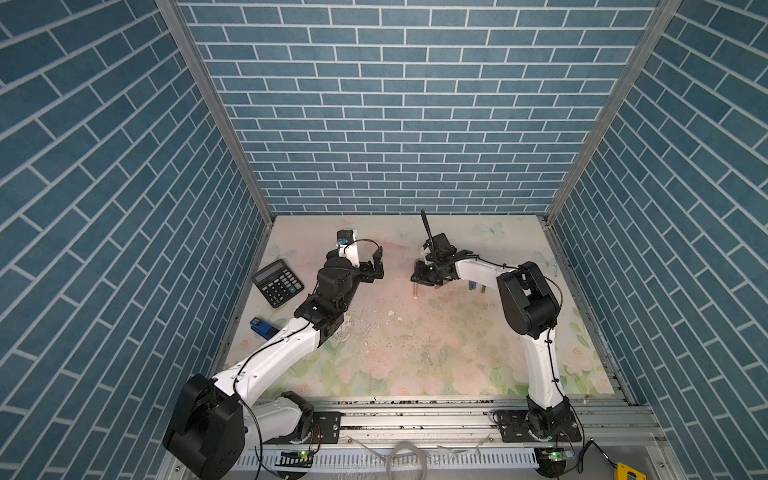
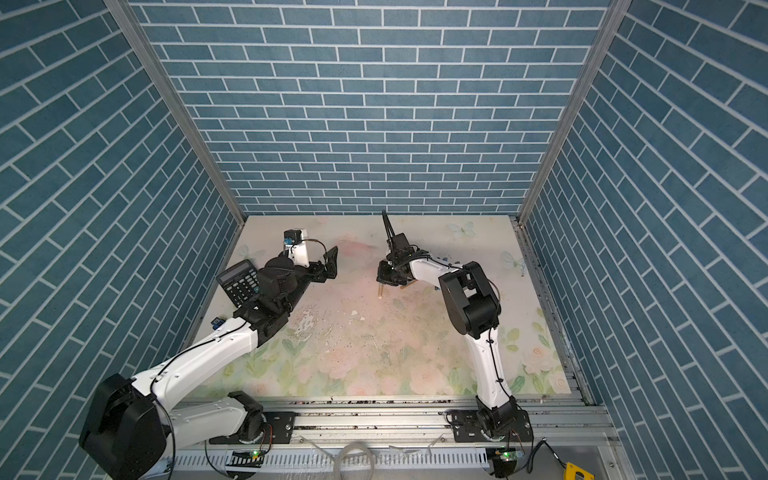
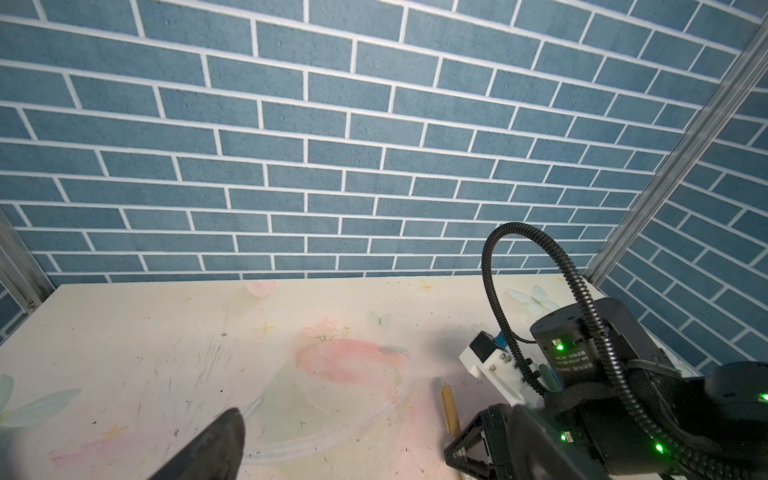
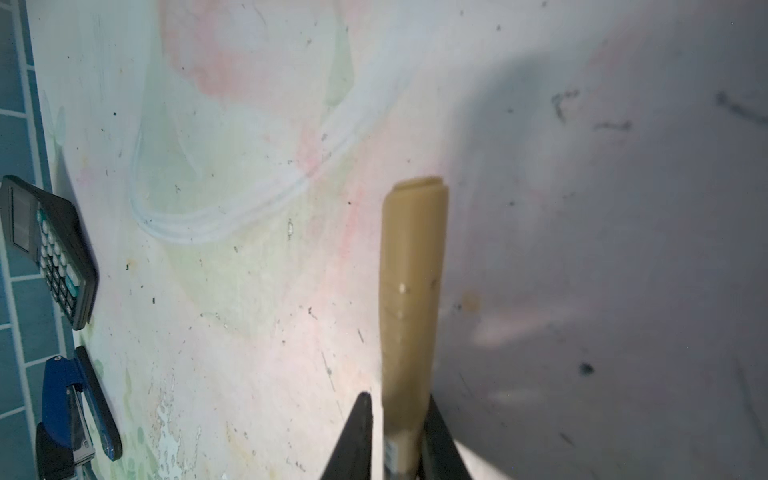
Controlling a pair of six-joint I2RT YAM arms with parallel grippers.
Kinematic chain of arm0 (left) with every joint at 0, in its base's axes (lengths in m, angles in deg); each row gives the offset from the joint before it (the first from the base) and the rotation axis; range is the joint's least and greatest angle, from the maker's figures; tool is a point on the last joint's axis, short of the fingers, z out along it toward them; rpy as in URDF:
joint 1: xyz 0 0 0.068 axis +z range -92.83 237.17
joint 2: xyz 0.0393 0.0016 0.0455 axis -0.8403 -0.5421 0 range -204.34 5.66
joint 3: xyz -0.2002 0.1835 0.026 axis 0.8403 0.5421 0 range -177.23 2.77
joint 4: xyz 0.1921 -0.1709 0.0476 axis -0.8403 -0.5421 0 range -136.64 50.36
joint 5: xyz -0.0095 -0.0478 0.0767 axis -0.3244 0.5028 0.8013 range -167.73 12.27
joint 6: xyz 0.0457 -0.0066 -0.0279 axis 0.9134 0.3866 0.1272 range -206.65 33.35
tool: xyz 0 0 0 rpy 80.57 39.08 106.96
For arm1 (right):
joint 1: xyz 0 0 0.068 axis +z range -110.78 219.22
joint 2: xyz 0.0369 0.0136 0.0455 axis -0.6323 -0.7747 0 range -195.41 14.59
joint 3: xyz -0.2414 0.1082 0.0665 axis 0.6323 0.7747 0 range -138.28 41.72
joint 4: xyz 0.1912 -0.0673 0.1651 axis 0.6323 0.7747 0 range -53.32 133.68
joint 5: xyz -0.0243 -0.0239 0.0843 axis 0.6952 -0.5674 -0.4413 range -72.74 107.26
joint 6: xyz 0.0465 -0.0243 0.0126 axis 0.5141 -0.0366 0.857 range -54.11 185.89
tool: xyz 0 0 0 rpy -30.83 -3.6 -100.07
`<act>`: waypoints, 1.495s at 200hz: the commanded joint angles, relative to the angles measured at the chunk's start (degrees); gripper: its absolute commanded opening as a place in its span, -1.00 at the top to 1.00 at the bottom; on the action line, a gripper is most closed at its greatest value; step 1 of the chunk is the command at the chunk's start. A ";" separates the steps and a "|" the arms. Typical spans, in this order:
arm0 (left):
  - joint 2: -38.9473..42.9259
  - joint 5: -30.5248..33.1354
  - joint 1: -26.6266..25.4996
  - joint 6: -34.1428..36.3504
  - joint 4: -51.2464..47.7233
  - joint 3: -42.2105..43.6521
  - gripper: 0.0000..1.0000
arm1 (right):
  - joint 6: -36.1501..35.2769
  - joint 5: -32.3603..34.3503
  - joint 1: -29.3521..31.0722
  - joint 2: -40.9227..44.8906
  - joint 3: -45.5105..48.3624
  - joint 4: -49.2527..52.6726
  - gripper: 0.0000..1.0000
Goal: Insert the pens into the pen caps
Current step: 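Lower the capped fountain pen to the table with the right gripper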
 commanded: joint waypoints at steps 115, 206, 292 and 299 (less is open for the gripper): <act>2.92 -3.07 0.70 -2.22 -0.04 -0.84 -0.99 | 1.56 4.88 0.71 2.49 -2.68 5.77 0.16; 0.30 -6.74 0.71 -6.77 -3.05 -2.81 -0.99 | -1.07 3.54 3.14 2.77 -6.77 17.43 -0.10; -6.34 1.86 -5.40 -13.88 -5.02 -1.27 -0.88 | 5.26 -9.94 -0.86 2.87 1.36 5.20 -0.09; -6.64 3.09 -7.06 -14.21 -2.42 0.82 -0.88 | 5.35 -10.34 -1.13 2.71 1.67 4.94 -0.08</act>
